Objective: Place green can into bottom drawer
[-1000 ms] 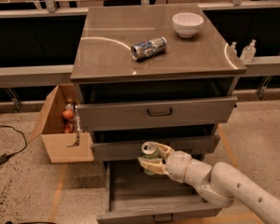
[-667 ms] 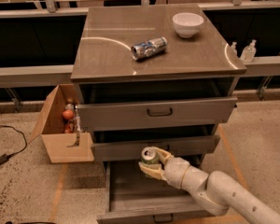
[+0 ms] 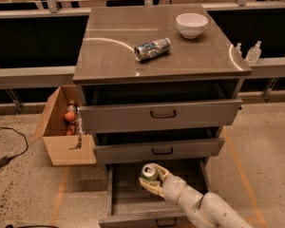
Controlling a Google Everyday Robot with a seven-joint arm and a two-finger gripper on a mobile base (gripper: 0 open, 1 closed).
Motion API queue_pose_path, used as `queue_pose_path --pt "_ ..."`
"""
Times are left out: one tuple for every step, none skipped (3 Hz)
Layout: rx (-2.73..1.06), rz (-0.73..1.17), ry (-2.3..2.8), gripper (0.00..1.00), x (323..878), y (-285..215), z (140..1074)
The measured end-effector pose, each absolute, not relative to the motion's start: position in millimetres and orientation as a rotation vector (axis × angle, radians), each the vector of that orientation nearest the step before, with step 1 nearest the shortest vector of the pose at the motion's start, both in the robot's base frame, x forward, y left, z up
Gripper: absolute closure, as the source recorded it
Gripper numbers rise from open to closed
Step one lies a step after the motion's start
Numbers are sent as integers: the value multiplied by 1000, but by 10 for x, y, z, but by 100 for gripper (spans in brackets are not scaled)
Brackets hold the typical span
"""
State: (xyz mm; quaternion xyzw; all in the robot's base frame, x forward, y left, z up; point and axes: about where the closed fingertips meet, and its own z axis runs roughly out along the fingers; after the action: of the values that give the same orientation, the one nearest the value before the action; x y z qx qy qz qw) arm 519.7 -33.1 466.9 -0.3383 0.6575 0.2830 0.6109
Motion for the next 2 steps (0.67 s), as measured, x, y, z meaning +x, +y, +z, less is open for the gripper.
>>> queue_pose_path --pt "-748 592 1551 100 5182 -380 4188" --pt "-706 557 1584 100 5223 -511 3755"
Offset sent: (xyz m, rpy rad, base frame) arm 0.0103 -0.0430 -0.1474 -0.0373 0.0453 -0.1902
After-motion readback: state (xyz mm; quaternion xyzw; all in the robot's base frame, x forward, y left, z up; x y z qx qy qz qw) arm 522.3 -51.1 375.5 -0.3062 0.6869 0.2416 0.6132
